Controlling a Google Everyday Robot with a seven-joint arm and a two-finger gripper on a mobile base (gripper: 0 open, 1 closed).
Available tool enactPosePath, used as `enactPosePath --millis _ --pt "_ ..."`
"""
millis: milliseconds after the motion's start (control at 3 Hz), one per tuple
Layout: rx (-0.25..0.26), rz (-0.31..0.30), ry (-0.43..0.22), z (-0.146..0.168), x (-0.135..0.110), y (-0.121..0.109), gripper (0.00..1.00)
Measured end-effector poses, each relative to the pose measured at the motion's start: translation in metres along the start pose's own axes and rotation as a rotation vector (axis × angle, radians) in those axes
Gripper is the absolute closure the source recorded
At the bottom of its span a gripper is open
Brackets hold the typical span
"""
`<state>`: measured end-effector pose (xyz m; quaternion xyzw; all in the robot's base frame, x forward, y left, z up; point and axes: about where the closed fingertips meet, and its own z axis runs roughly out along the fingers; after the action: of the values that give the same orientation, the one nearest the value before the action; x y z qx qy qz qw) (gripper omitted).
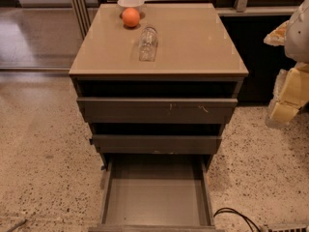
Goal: Place water bottle into bottom drawer
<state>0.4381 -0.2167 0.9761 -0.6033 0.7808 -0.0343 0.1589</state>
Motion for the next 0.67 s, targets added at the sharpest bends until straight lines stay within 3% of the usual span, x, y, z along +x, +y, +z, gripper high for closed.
enactPosePath --millis 667 --pt "-0.002 -0.021 -0.022 0.0039 -0.0096 -0.0065 0.0"
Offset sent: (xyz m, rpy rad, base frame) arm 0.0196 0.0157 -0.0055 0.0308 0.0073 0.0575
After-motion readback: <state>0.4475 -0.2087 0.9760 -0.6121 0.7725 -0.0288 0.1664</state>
